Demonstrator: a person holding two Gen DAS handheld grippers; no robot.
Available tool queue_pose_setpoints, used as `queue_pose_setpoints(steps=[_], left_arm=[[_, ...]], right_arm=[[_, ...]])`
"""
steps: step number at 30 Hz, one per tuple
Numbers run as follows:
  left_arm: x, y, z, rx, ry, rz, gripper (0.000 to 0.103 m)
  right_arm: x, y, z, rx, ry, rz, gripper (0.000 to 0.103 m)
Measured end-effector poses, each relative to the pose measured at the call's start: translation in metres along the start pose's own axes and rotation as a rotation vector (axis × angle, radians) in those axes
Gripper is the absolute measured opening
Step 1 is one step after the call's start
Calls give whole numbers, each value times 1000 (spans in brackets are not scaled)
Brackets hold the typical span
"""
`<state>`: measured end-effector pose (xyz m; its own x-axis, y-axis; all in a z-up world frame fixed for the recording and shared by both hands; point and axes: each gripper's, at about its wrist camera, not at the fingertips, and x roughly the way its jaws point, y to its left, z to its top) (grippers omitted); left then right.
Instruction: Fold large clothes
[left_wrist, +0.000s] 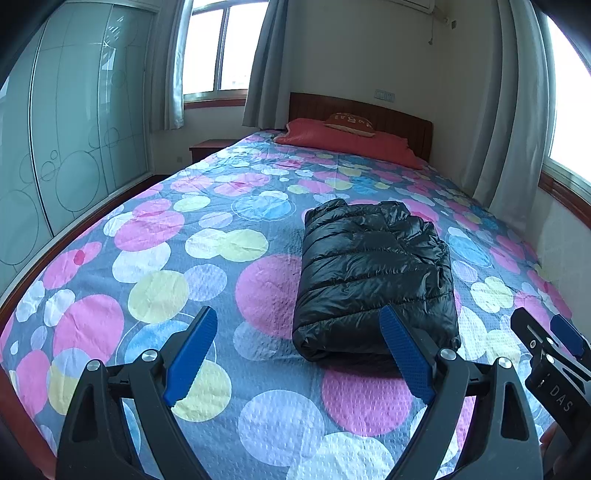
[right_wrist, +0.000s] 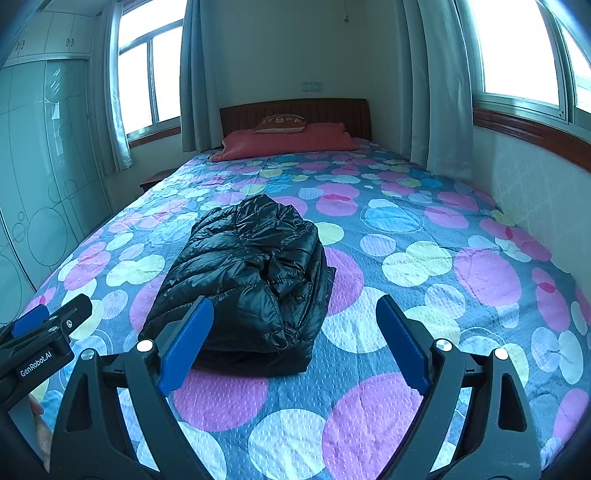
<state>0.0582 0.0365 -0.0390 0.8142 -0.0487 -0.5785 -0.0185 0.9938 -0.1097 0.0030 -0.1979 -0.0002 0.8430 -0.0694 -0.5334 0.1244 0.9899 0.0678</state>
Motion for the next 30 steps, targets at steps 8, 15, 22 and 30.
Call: queue_pose_setpoints(steps=[8,15,22,30], left_arm=[[2,-2,-1,8,4,1,89],[3,-1,-1,10,4,3,89],[4,-1,-2,12,10,-1,89],[4,-2,-2,11,9,0,89]], right_arm=[[1,-1,0,-1,0,0,89],[1,-1,0,1,-1,1,89],[1,-1,0,1,0,1,89],[0,-1,0,3,-2,2,89]])
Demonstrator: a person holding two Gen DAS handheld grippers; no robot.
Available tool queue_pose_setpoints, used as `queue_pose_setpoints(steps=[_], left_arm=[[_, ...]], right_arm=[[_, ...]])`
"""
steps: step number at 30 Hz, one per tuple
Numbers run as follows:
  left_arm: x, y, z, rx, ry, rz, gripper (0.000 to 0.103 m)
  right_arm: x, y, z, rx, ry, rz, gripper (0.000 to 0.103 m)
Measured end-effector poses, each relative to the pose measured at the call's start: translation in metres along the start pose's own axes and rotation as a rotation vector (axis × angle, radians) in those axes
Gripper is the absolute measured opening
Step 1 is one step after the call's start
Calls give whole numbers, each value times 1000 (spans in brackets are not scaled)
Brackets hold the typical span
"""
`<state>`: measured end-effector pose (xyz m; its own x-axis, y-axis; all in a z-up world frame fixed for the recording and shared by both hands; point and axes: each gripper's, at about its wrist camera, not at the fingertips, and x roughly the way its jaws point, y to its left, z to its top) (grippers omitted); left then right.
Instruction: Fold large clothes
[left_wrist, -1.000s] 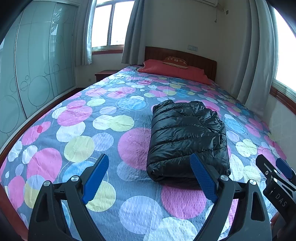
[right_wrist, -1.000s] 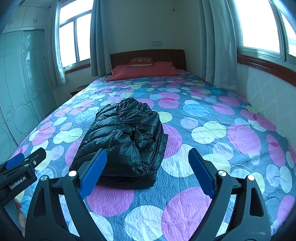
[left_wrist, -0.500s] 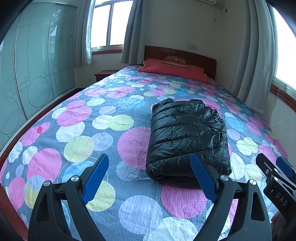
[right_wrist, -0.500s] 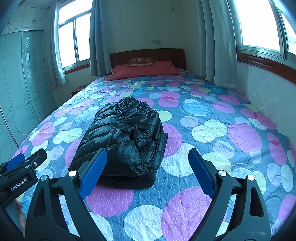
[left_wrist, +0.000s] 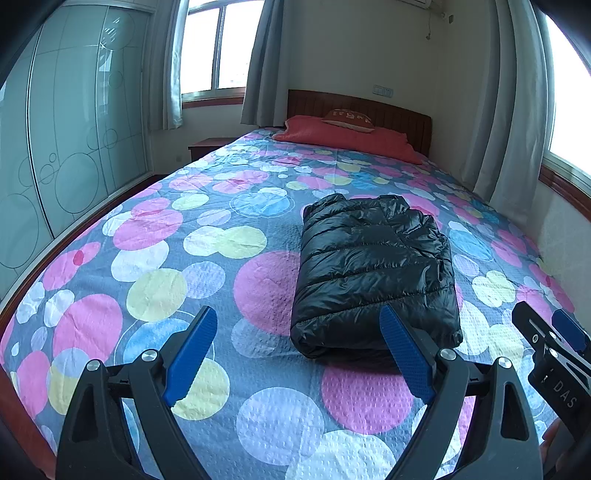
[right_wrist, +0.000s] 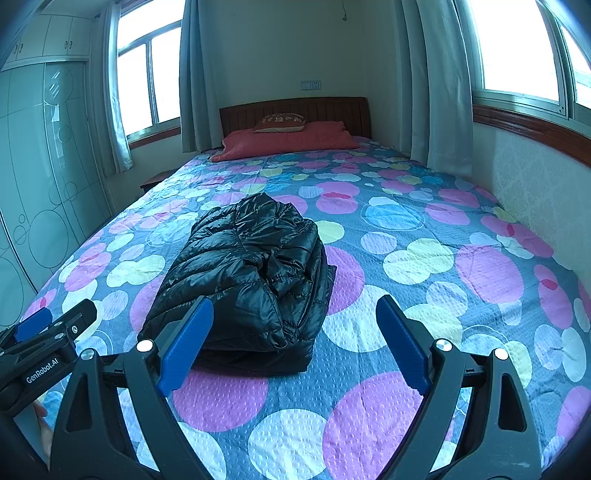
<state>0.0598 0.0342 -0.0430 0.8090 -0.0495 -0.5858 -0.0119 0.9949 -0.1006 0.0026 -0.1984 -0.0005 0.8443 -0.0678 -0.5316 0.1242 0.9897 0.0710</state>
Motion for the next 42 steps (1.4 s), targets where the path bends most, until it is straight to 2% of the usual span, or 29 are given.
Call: queue_pose_setpoints(steps=[15,28,38,40,42], left_arm=[[0,0,-1,-1,3,-4,89],[-5,2,4,14,-25,15,89],[5,0,3,17,2,-9,89],[6,-2,2,38,-3,1,89],[6,-4,2,46,-15,-22,89]], right_arm=[[-1,1,0,1,0,2,89],[-1,3,0,-1,-1,0,89],[0,6,-2,0,5,2,89],[1,6,-3,1,6,3,89],[1,5,-2,0,6,4,89]])
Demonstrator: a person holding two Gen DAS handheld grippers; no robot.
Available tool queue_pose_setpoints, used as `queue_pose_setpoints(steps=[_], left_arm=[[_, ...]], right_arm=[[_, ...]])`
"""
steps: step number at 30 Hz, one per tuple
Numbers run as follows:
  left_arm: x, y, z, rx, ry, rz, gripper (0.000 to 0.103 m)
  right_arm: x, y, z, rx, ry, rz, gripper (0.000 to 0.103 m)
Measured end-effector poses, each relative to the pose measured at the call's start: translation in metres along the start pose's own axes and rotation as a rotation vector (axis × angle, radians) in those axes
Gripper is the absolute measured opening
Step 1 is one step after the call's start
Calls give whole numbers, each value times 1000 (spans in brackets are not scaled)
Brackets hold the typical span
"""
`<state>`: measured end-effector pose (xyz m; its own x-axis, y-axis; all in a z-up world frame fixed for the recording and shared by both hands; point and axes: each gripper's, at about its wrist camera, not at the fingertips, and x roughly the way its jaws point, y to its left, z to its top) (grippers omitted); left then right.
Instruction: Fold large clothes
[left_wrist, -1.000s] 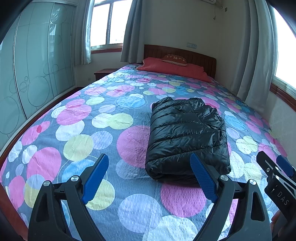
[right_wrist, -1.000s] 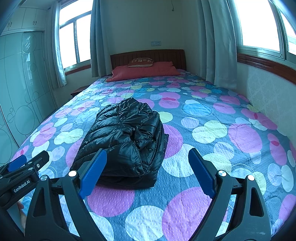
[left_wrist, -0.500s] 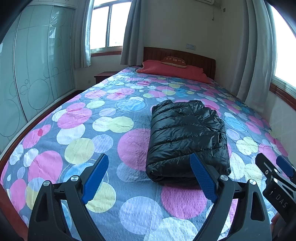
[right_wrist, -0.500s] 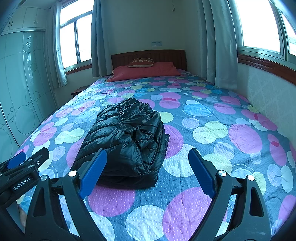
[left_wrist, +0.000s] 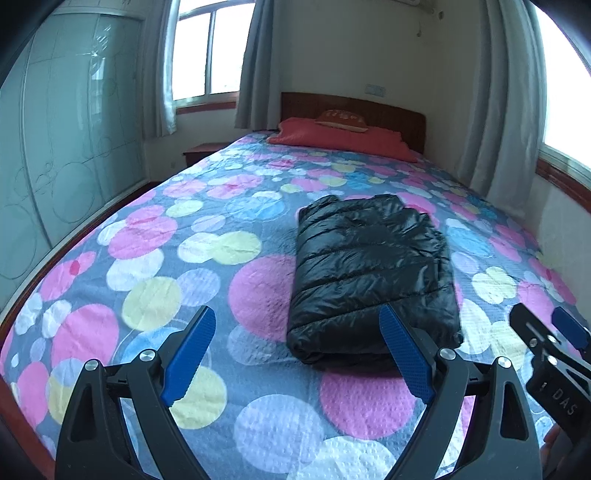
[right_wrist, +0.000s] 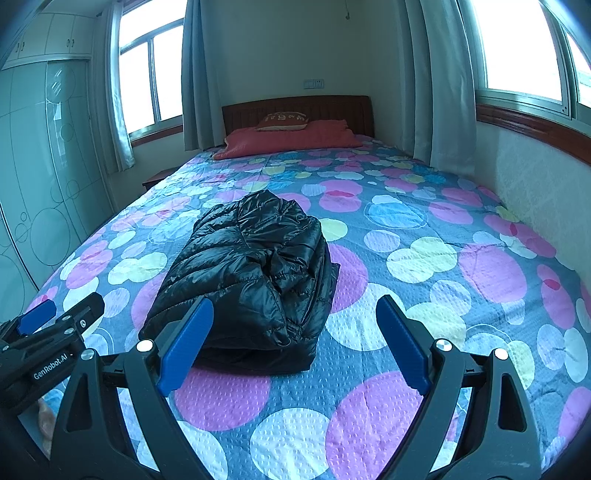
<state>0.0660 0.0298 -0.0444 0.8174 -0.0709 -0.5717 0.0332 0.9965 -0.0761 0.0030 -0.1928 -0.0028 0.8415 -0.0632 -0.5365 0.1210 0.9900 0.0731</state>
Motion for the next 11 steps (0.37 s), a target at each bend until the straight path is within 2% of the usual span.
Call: queue_pose_setpoints(steps=[4,7,11], left_arm=[[3,0,2,-21,1,-45,89],[10,3,3,-33,-3,4,89],[29,13,1,-16,40,59,89]], right_arm=[[4,1,-2,5,6,2,89],[10,-1,-4,8,13,-3,89],[20,-16,-5,31,28,-19,90]])
